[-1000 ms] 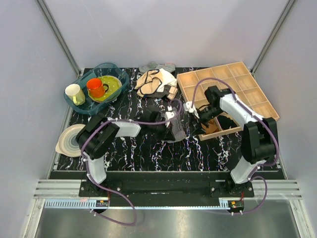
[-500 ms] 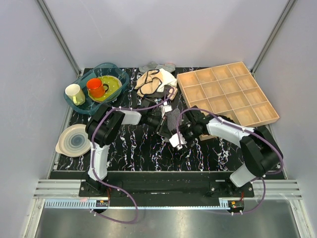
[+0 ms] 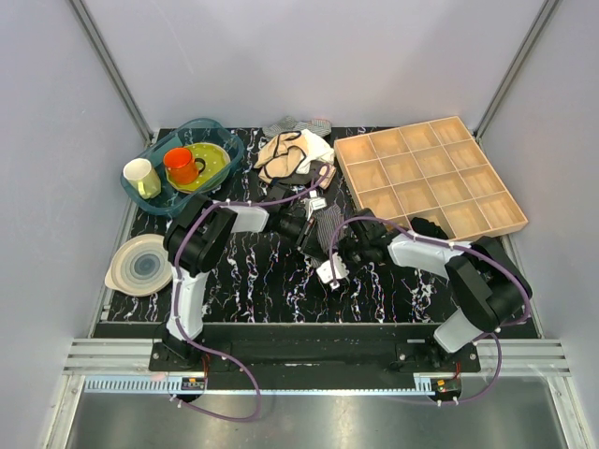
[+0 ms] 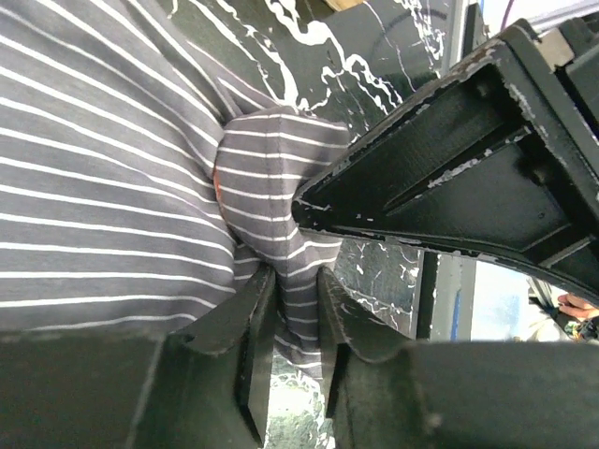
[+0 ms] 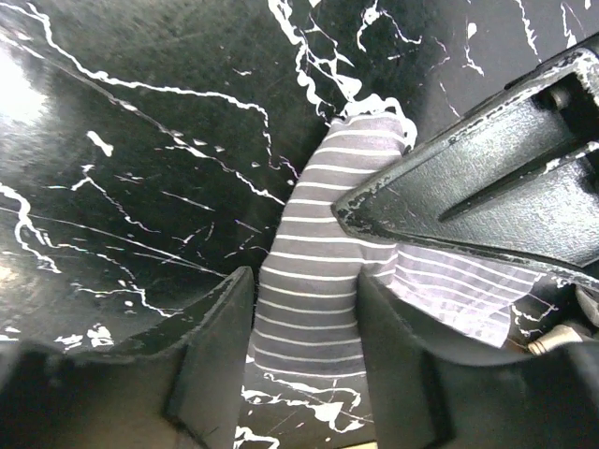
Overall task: Roll the underwear
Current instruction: Roll the underwear to the center of the board.
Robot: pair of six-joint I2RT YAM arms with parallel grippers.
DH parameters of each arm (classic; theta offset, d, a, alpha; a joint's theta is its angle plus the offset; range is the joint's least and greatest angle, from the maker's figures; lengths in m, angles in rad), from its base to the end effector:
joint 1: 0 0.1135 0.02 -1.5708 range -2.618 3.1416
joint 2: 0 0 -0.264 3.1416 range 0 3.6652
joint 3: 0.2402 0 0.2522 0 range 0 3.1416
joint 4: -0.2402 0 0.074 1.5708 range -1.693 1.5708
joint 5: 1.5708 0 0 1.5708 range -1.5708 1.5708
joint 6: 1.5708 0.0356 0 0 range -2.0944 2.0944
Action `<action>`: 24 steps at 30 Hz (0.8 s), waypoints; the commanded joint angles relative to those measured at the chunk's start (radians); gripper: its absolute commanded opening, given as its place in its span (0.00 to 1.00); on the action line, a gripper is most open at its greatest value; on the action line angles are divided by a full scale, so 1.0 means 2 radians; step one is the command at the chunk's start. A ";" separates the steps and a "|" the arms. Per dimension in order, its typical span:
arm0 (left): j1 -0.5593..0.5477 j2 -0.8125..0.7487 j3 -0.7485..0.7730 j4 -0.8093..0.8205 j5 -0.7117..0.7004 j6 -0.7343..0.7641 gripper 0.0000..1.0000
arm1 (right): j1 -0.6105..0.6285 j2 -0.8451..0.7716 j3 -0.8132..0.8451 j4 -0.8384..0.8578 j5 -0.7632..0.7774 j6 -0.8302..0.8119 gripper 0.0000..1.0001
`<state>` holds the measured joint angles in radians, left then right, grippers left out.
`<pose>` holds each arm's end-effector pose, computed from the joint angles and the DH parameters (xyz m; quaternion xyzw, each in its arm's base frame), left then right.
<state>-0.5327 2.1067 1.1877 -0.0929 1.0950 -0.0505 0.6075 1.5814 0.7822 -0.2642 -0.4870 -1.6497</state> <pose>0.3276 -0.2299 0.1056 0.3354 0.7627 -0.5469 0.0817 0.2268 0.1780 0.1516 -0.8750 0.3473 0.0811 0.3274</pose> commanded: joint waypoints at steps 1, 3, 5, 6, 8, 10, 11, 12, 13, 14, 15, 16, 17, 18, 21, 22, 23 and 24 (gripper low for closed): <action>-0.001 -0.005 -0.017 -0.059 -0.093 0.010 0.29 | -0.002 0.010 -0.021 -0.002 0.086 0.036 0.49; -0.001 -0.025 -0.023 -0.033 -0.098 0.002 0.31 | -0.002 0.012 -0.019 -0.010 0.096 0.046 0.42; -0.001 -0.059 -0.035 -0.001 -0.109 0.000 0.33 | -0.002 0.014 -0.014 -0.026 0.099 0.058 0.33; 0.000 -0.071 -0.042 0.011 -0.124 -0.004 0.34 | -0.002 0.015 -0.012 -0.032 0.099 0.061 0.29; 0.004 -0.107 -0.056 0.045 -0.150 -0.006 0.35 | -0.002 0.015 -0.003 -0.055 0.093 0.076 0.21; 0.009 -0.127 -0.077 0.075 -0.165 -0.015 0.38 | -0.007 0.012 0.008 -0.088 0.076 0.089 0.19; 0.014 -0.136 -0.080 0.088 -0.171 -0.020 0.38 | -0.010 0.009 0.012 -0.099 0.068 0.093 0.18; 0.016 -0.135 -0.079 0.089 -0.180 -0.025 0.39 | -0.013 0.008 0.015 -0.109 0.059 0.097 0.17; 0.017 -0.134 -0.075 0.086 -0.181 -0.025 0.39 | -0.018 0.007 0.025 -0.131 0.046 0.102 0.17; 0.018 -0.130 -0.070 0.076 -0.187 -0.026 0.39 | -0.020 0.007 0.029 -0.142 0.039 0.105 0.17; 0.018 -0.124 -0.065 0.075 -0.189 -0.027 0.39 | -0.024 0.008 0.034 -0.152 0.030 0.108 0.17; 0.018 -0.122 -0.064 0.077 -0.189 -0.029 0.38 | -0.027 0.008 0.044 -0.169 0.014 0.112 0.17; 0.017 -0.124 -0.069 0.092 -0.196 -0.031 0.38 | -0.037 0.010 0.050 -0.178 0.005 0.116 0.17; 0.017 -0.134 -0.075 0.105 -0.199 -0.035 0.38 | -0.042 0.012 0.056 -0.186 -0.006 0.118 0.16; 0.017 -0.166 -0.124 0.174 -0.213 -0.030 0.36 | -0.068 0.028 0.093 -0.231 -0.049 0.127 0.16; 0.018 -0.195 -0.144 0.197 -0.214 -0.025 0.36 | -0.076 0.035 0.117 -0.260 -0.068 0.129 0.16; 0.016 -0.209 -0.184 0.247 -0.215 -0.022 0.36 | -0.081 0.053 0.132 -0.278 -0.077 0.128 0.16; 0.015 -0.226 -0.208 0.273 -0.217 -0.010 0.36 | -0.090 0.063 0.146 -0.295 -0.085 0.128 0.16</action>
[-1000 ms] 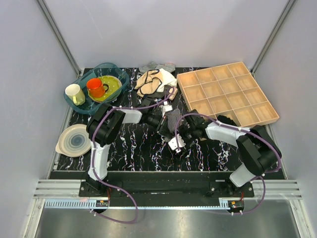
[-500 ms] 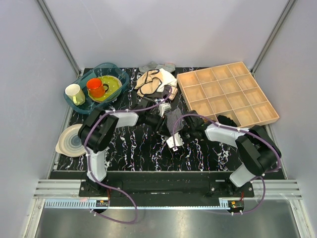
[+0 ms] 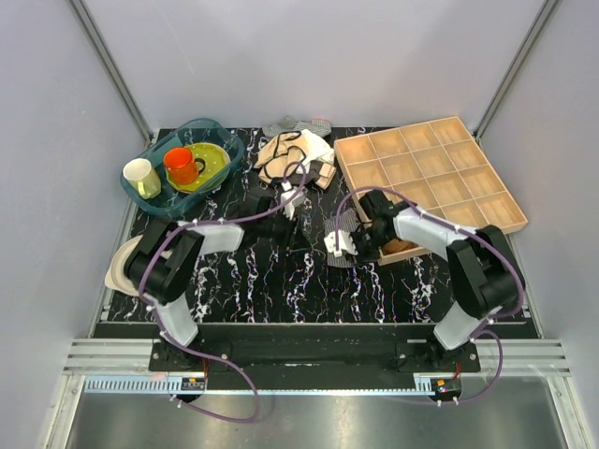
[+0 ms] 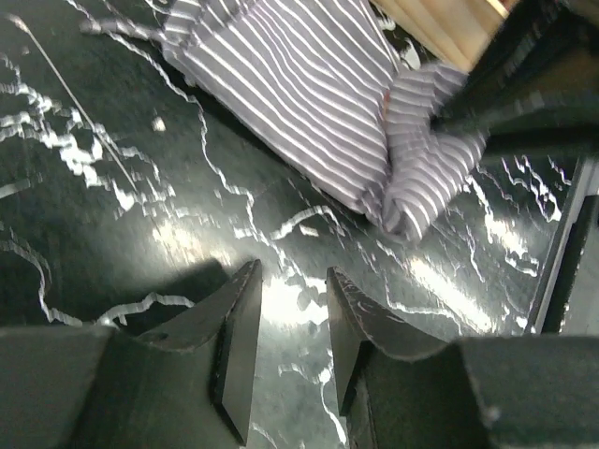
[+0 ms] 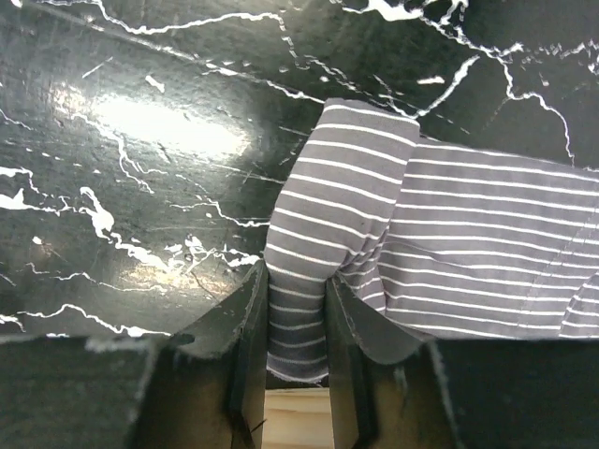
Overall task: Roll the underwear
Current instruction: Roll the underwear to the center of the board.
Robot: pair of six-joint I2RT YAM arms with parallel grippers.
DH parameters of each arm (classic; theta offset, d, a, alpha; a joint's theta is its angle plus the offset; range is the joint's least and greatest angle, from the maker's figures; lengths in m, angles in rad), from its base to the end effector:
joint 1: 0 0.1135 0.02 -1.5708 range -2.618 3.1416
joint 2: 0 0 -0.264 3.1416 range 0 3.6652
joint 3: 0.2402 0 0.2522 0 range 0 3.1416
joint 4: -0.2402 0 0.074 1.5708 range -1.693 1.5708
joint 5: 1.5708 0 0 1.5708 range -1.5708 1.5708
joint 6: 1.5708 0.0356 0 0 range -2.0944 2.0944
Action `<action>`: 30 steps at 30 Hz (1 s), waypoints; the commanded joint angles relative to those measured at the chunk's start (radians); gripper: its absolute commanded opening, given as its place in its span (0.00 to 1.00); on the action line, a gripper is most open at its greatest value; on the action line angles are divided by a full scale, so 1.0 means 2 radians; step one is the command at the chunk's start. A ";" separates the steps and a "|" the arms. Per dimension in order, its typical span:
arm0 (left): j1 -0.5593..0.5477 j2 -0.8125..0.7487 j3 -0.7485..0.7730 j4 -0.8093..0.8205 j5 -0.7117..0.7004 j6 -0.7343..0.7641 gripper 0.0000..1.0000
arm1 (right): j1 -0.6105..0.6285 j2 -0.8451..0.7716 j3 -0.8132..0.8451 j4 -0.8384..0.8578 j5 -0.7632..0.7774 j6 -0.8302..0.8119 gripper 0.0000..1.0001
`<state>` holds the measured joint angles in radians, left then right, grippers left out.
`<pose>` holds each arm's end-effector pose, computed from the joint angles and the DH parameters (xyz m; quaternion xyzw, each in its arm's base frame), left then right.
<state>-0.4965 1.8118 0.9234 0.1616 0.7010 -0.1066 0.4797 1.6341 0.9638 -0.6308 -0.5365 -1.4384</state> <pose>0.3053 -0.1915 0.1504 0.3040 0.8133 -0.4134 0.2743 0.2522 0.1517 0.1710 -0.8027 0.5196 0.1732 0.2362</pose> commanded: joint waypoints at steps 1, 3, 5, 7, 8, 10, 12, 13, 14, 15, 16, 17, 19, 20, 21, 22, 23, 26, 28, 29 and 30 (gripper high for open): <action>-0.005 -0.108 -0.096 0.169 -0.022 0.029 0.36 | -0.031 0.047 0.083 -0.146 -0.075 0.023 0.15; -0.018 -0.134 -0.149 0.224 -0.026 0.071 0.38 | -0.040 0.079 0.109 -0.175 -0.087 0.025 0.15; -0.042 -0.155 -0.165 0.233 -0.025 0.105 0.39 | -0.043 0.109 0.142 -0.210 -0.098 0.037 0.15; -0.065 -0.160 -0.165 0.218 -0.030 0.164 0.40 | -0.046 0.126 0.165 -0.236 -0.102 0.050 0.15; -0.094 -0.157 -0.160 0.191 -0.039 0.183 0.41 | -0.047 0.141 0.172 -0.241 -0.102 0.056 0.15; -0.122 -0.147 -0.130 0.157 -0.071 0.236 0.42 | -0.053 0.155 0.188 -0.256 -0.106 0.071 0.15; -0.157 -0.121 -0.102 0.104 -0.106 0.277 0.42 | -0.058 0.170 0.195 -0.261 -0.109 0.083 0.15; -0.173 -0.114 -0.083 0.093 -0.116 0.288 0.42 | -0.061 0.175 0.201 -0.264 -0.111 0.092 0.16; -0.178 -0.104 -0.073 0.080 -0.132 0.303 0.42 | -0.068 0.185 0.204 -0.267 -0.111 0.095 0.16; -0.182 -0.091 -0.066 0.075 -0.138 0.311 0.43 | -0.070 0.189 0.208 -0.270 -0.112 0.099 0.16; -0.188 -0.083 -0.051 0.069 -0.145 0.316 0.43 | -0.073 0.195 0.213 -0.274 -0.114 0.104 0.16; -0.190 -0.077 -0.045 0.058 -0.153 0.328 0.43 | -0.080 0.203 0.216 -0.277 -0.114 0.106 0.16; -0.195 -0.062 -0.034 0.052 -0.160 0.338 0.43 | -0.084 0.211 0.223 -0.285 -0.119 0.108 0.15; -0.196 -0.058 -0.024 0.044 -0.163 0.343 0.43 | -0.086 0.219 0.225 -0.287 -0.120 0.109 0.16; -0.197 -0.052 -0.018 0.038 -0.168 0.352 0.43 | -0.090 0.221 0.228 -0.287 -0.119 0.111 0.16; -0.199 -0.040 -0.012 0.034 -0.169 0.357 0.43 | -0.092 0.225 0.230 -0.291 -0.121 0.116 0.15; -0.200 -0.034 0.001 0.022 -0.178 0.365 0.44 | -0.092 0.231 0.231 -0.291 -0.122 0.116 0.15; -0.204 -0.015 0.015 0.011 -0.183 0.377 0.44 | -0.096 0.237 0.234 -0.294 -0.127 0.117 0.16; -0.207 -0.009 0.025 0.007 -0.185 0.382 0.45 | -0.097 0.239 0.234 -0.294 -0.128 0.117 0.16; -0.209 -0.005 0.028 0.006 -0.186 0.385 0.45 | -0.098 0.240 0.234 -0.293 -0.127 0.118 0.16; -0.211 -0.004 0.031 0.006 -0.189 0.387 0.45 | -0.099 0.240 0.234 -0.294 -0.127 0.119 0.16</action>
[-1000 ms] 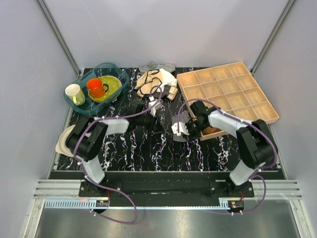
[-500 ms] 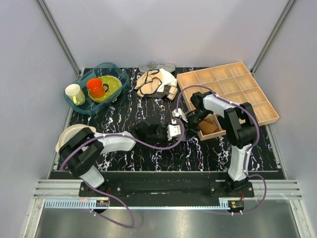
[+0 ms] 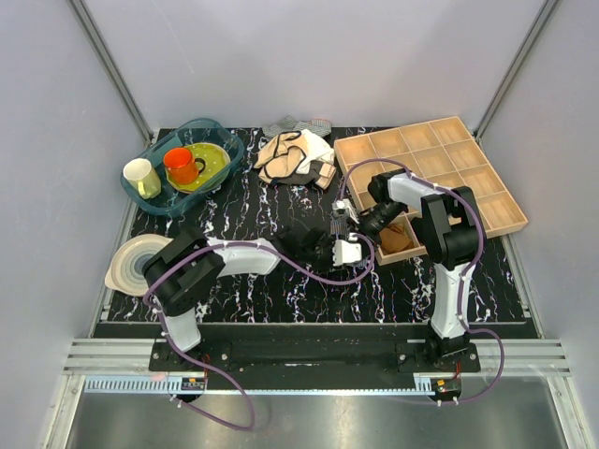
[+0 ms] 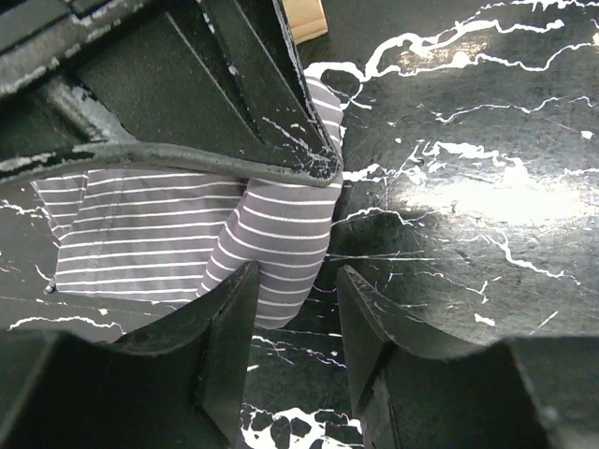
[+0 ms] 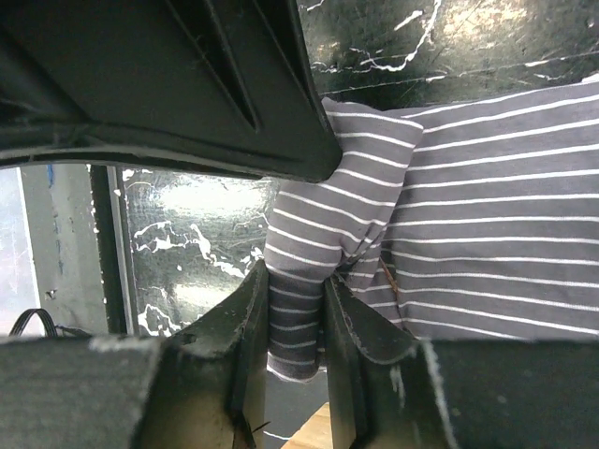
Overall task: Roll the underwear
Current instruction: Roll the underwear to the center of the board.
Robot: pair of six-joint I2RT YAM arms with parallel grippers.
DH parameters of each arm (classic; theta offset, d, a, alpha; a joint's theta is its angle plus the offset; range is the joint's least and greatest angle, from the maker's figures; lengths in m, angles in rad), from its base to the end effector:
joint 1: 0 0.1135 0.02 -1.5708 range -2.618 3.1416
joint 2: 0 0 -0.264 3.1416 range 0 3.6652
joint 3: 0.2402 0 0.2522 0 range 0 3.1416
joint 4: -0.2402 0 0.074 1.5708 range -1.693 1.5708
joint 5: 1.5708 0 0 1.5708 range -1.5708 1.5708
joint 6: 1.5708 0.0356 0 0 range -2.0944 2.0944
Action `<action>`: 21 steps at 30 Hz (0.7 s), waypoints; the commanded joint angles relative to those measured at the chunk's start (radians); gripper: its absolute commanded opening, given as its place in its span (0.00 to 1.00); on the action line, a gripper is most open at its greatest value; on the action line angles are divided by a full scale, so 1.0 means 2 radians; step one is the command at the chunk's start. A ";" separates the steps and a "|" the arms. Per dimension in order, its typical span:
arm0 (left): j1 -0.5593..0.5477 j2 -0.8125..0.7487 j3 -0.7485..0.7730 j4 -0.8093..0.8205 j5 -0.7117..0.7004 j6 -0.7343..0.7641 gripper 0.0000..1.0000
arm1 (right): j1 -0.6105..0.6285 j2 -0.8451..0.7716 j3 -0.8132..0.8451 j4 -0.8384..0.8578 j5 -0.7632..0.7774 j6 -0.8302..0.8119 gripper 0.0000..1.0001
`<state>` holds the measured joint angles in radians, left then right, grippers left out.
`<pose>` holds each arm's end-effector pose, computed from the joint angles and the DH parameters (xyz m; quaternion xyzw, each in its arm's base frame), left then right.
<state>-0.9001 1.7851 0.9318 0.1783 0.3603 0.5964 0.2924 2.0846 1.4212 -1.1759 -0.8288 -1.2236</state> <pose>0.2178 -0.2947 0.1593 0.6602 0.5971 -0.2241 0.3967 0.3311 0.1271 0.1453 -0.5845 0.6958 0.4115 0.0697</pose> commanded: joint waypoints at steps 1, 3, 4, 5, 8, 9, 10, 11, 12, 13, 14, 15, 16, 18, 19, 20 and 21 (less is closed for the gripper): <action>-0.014 0.009 0.027 -0.002 -0.025 0.036 0.45 | -0.007 0.015 0.006 -0.020 0.019 0.011 0.16; -0.017 0.000 0.022 0.004 -0.031 0.041 0.45 | -0.007 0.016 0.006 -0.020 0.019 0.013 0.16; -0.021 -0.004 0.017 0.009 -0.035 0.041 0.45 | -0.008 0.015 0.006 -0.021 0.020 0.014 0.17; -0.022 -0.008 0.014 0.014 -0.040 0.043 0.45 | -0.009 0.015 0.006 -0.021 0.020 0.013 0.17; -0.025 -0.021 0.012 0.014 -0.050 0.046 0.46 | -0.010 0.017 0.007 -0.021 0.022 0.012 0.17; -0.025 -0.024 0.012 0.015 -0.053 0.047 0.46 | -0.010 0.018 0.006 -0.020 0.024 0.012 0.17; -0.028 -0.025 0.013 0.016 -0.057 0.049 0.46 | -0.010 0.018 0.006 -0.021 0.025 0.011 0.17; -0.029 -0.026 0.013 0.017 -0.064 0.054 0.47 | -0.010 0.020 0.006 -0.021 0.026 0.011 0.17; -0.030 -0.026 0.014 0.017 -0.067 0.055 0.47 | -0.010 0.019 0.006 -0.020 0.026 0.012 0.17; -0.032 -0.024 0.015 0.017 -0.070 0.056 0.47 | -0.012 0.019 0.007 -0.021 0.026 0.012 0.17; -0.032 -0.021 0.020 0.015 -0.071 0.058 0.47 | -0.012 0.021 0.007 -0.021 0.025 0.012 0.17; -0.033 -0.019 0.020 0.015 -0.074 0.058 0.47 | -0.013 0.021 0.007 -0.020 0.026 0.011 0.17; -0.035 -0.014 0.021 0.014 -0.074 0.060 0.48 | -0.013 0.021 0.007 -0.020 0.025 0.012 0.17; -0.035 -0.008 0.028 0.010 -0.072 0.061 0.48 | -0.012 0.022 0.007 -0.020 0.024 0.011 0.17; -0.035 0.002 0.031 0.004 -0.072 0.062 0.49 | -0.012 0.022 0.007 -0.020 0.024 0.011 0.17; -0.035 0.008 0.037 0.001 -0.070 0.062 0.49 | -0.012 0.022 0.007 -0.020 0.024 0.012 0.17; -0.035 0.015 0.041 -0.001 -0.070 0.063 0.49 | -0.013 0.022 0.007 -0.020 0.022 0.012 0.17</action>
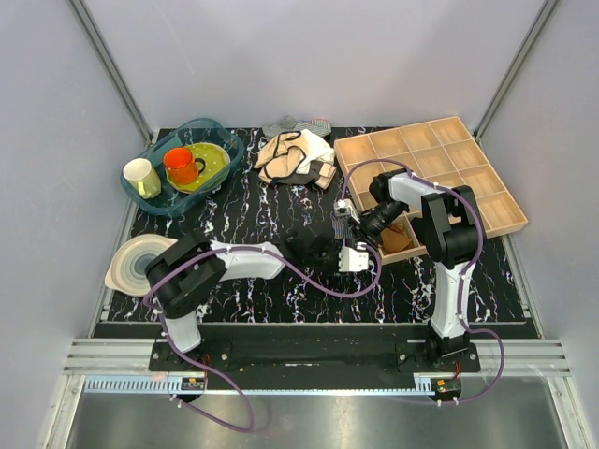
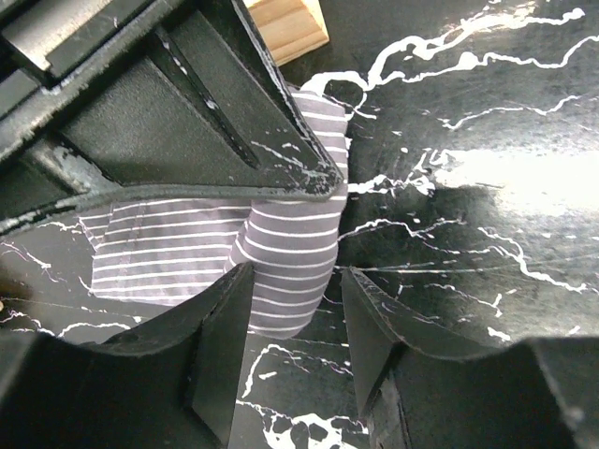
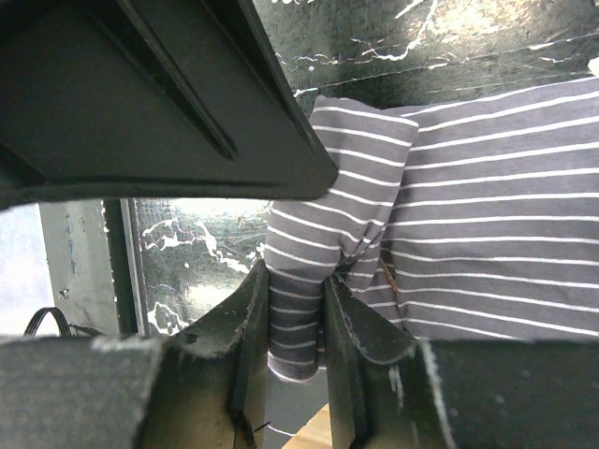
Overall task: Roll the underwear
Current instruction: Roll the underwear to the center of the board.
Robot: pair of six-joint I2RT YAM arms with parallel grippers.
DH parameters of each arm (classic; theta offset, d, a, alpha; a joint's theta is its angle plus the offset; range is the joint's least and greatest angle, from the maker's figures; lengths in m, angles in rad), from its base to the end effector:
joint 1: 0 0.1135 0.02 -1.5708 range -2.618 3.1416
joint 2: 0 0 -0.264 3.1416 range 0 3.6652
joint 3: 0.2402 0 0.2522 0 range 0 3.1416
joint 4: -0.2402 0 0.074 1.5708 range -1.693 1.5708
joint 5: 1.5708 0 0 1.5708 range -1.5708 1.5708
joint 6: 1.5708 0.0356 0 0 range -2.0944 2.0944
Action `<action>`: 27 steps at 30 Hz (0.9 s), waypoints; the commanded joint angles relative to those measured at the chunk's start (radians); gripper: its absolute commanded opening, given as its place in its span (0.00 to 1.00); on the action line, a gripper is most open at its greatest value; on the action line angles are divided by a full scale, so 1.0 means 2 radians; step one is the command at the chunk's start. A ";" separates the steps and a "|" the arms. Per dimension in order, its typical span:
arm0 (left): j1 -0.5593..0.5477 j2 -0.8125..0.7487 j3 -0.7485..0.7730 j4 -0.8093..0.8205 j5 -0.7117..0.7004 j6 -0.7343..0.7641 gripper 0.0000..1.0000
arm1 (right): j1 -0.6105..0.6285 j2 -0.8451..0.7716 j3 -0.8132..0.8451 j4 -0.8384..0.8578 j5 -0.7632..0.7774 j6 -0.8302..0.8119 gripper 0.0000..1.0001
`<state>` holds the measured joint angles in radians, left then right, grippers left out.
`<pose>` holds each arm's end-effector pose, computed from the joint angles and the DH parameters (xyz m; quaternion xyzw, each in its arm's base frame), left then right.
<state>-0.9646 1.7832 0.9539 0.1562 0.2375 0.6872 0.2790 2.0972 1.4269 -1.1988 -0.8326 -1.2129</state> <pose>0.2041 -0.3091 0.1637 0.6925 0.5686 -0.1653 0.4120 0.3322 0.1225 0.1430 -0.5697 0.7050 0.4183 0.0587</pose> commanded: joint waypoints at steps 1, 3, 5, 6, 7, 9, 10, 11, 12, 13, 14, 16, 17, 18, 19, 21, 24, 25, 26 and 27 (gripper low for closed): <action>-0.003 0.022 0.032 0.006 -0.008 0.018 0.49 | -0.007 0.016 0.004 -0.009 0.023 0.008 0.17; -0.006 0.039 0.045 0.005 -0.017 0.017 0.49 | -0.006 0.016 0.006 -0.011 0.017 0.009 0.17; -0.008 0.054 0.061 -0.018 -0.026 0.017 0.50 | -0.006 0.016 0.006 -0.012 0.014 0.009 0.17; -0.009 0.057 0.070 -0.024 -0.027 0.018 0.46 | -0.006 0.017 0.008 -0.013 0.011 0.010 0.18; -0.009 0.061 0.076 -0.037 -0.028 0.018 0.42 | -0.006 0.017 0.008 -0.014 0.009 0.010 0.18; -0.008 0.070 0.088 -0.073 -0.027 0.017 0.24 | -0.007 0.016 0.010 -0.020 0.001 0.010 0.19; -0.008 0.072 0.100 -0.083 -0.024 0.015 0.18 | -0.007 0.011 0.011 -0.020 -0.002 0.009 0.21; -0.008 0.076 0.104 -0.099 -0.021 0.014 0.12 | -0.007 0.008 0.010 -0.021 -0.005 0.008 0.23; -0.007 0.079 0.108 -0.121 -0.017 0.012 0.07 | -0.007 0.005 0.008 -0.022 -0.011 0.007 0.26; -0.007 0.079 0.111 -0.130 -0.010 0.005 0.00 | -0.007 -0.004 0.008 -0.023 -0.014 0.005 0.27; -0.007 0.078 0.112 -0.138 -0.005 0.001 0.00 | -0.008 -0.010 0.009 -0.026 -0.016 0.004 0.28; -0.005 0.074 0.117 -0.167 0.013 -0.014 0.00 | -0.011 -0.037 0.011 -0.025 -0.031 0.000 0.31; -0.003 0.073 0.121 -0.180 0.020 -0.021 0.00 | -0.018 -0.048 0.011 -0.021 -0.036 0.001 0.35; 0.003 0.072 0.123 -0.204 0.032 -0.027 0.00 | -0.023 -0.058 0.012 -0.016 -0.048 0.010 0.38; 0.007 0.071 0.125 -0.215 0.055 -0.041 0.00 | -0.029 -0.076 0.014 -0.011 -0.053 0.015 0.44; 0.018 0.072 0.130 -0.242 0.079 -0.052 0.00 | -0.044 -0.088 0.017 0.000 -0.061 0.027 0.48; 0.037 0.080 0.137 -0.269 0.127 -0.073 0.00 | -0.059 -0.102 0.022 0.009 -0.060 0.032 0.53; 0.041 0.081 0.138 -0.270 0.138 -0.081 0.00 | -0.062 -0.103 0.023 0.011 -0.061 0.033 0.54; 0.050 0.087 0.140 -0.272 0.149 -0.084 0.00 | -0.065 -0.104 0.023 0.012 -0.061 0.031 0.54; 0.057 0.094 0.147 -0.284 0.160 -0.086 0.00 | -0.070 -0.107 0.021 0.013 -0.059 0.030 0.54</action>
<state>-0.8932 1.9087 1.2217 -0.2394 0.4011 0.5896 0.1650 1.9247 1.4487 -1.1954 -0.9112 -1.1679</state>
